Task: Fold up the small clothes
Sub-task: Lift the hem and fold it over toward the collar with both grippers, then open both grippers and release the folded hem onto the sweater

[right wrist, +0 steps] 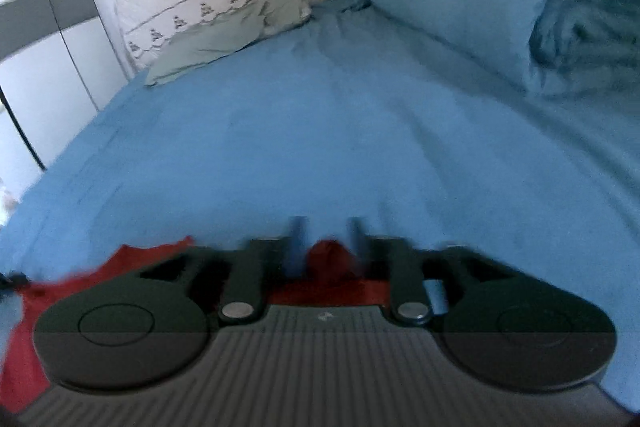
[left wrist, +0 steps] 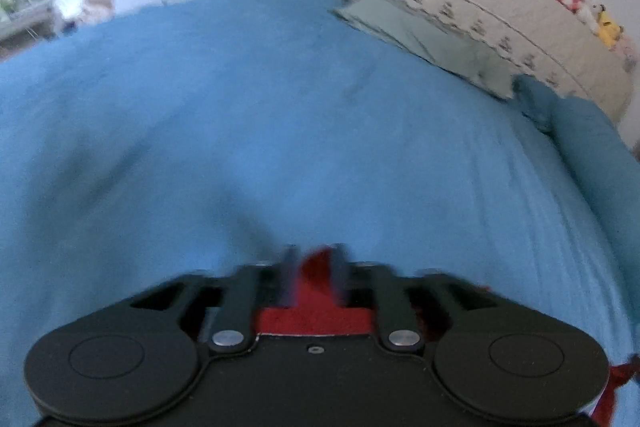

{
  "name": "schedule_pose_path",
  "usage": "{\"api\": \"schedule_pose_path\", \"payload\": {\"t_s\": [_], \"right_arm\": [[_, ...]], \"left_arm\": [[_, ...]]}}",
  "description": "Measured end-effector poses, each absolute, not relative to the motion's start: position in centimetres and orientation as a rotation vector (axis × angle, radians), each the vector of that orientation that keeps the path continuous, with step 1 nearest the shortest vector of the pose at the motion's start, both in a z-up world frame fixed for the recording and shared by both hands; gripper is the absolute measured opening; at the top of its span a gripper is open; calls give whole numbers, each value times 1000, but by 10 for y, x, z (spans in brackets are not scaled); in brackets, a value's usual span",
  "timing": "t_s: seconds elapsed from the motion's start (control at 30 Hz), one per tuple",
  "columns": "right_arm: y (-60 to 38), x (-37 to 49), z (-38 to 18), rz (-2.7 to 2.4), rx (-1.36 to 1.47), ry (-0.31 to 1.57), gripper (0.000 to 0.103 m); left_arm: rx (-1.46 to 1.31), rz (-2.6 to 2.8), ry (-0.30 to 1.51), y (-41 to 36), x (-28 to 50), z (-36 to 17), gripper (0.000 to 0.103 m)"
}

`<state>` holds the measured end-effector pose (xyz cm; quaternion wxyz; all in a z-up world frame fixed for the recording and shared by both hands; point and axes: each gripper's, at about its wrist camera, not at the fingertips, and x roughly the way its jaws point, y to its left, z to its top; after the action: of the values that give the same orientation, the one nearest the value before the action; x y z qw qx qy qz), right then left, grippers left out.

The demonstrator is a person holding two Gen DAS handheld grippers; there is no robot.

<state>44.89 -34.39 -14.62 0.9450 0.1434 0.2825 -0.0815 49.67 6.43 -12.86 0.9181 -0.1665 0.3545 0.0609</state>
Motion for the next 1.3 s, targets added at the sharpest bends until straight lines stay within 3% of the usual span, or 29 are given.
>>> {"api": "schedule_pose_path", "payload": {"t_s": [0.03, 0.07, 0.23, 0.47, 0.73, 0.93, 1.03, 1.1, 1.3], "right_arm": [[-339, 445, -143, -182, 258, 545, 94], [-336, 438, -140, -180, 221, 502, 95], [-306, 399, -135, -25, 104, 477, 95], [-267, 356, -178, 93, 29, 602, 95], [-305, 346, -206, -98, 128, 674, 95], [-310, 319, -172, -105, 96, 629, 96], [-299, 304, -146, -73, 39, 610, 96], [-290, 286, -127, -35, -19, 584, 103], [-268, 265, -112, -27, 32, 666, 103]], "left_arm": [[-311, 155, 705, 67, 490, -124, 79], [-278, 167, 675, 66, 482, -119, 84], [-142, 45, 691, 52, 429, -118, 84], [-23, -80, 817, 29, 378, -166, 85], [34, -59, 858, 43, 357, -176, 89], [-62, -74, 827, 45, 352, -138, 91], [-31, -99, 760, 28, 334, -112, 103], [-13, -128, 733, 17, 323, -102, 103], [37, -170, 810, -13, 323, -115, 103]]}}
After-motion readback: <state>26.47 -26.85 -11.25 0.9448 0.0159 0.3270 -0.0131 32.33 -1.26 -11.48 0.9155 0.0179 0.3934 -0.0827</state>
